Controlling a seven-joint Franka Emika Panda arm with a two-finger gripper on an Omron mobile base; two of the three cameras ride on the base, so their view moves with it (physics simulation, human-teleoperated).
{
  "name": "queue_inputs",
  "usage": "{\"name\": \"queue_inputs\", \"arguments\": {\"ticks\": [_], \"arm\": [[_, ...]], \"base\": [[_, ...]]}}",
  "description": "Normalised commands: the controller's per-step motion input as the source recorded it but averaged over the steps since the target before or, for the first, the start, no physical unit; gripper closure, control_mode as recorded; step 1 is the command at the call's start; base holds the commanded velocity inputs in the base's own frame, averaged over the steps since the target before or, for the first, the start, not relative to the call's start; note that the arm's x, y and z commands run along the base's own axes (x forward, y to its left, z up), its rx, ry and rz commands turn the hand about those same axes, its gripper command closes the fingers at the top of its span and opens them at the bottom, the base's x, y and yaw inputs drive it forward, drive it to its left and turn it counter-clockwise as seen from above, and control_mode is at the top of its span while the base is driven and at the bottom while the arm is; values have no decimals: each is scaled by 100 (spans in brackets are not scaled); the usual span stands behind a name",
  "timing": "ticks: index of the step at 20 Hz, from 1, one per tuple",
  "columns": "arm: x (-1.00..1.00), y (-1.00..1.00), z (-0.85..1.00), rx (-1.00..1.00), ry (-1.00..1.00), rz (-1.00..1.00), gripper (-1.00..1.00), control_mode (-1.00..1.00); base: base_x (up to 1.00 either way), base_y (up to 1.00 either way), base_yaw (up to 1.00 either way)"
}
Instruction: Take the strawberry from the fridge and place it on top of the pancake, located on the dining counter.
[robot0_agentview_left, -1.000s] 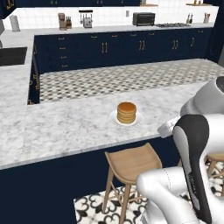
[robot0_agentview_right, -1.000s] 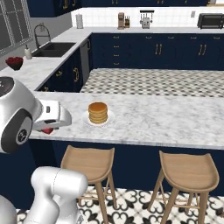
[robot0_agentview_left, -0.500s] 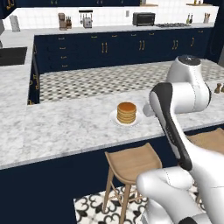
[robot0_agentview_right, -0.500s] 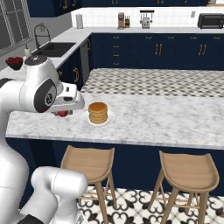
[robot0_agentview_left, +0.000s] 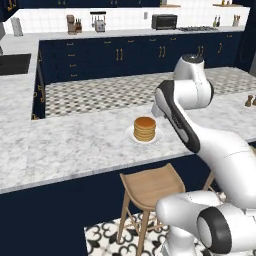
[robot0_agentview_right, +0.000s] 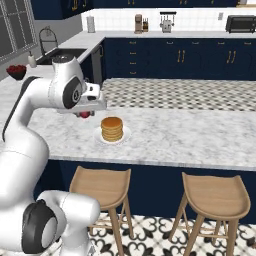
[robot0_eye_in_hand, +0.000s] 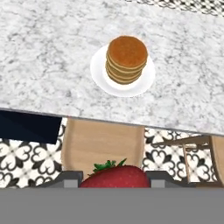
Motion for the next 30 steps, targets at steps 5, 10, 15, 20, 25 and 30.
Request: {"name": "queue_inputs", "arguments": {"ticks": [5, 10, 15, 20, 25, 30], "arm": [[100, 0, -12, 0, 0, -2, 100, -100], [100, 0, -20, 0, 7, -4, 100, -100], [98, 0, -30, 0, 12, -5, 100, -100], [83, 0, -49, 0, 12, -8, 100, -100], [74, 0, -61, 0, 20, -6, 100, -100], [68, 0, -49, 0, 11, -4, 100, -100]], "base": [[0, 0, 0], [0, 0, 0], [0, 0, 0], [0, 0, 0], [0, 0, 0], [0, 0, 0]]}}
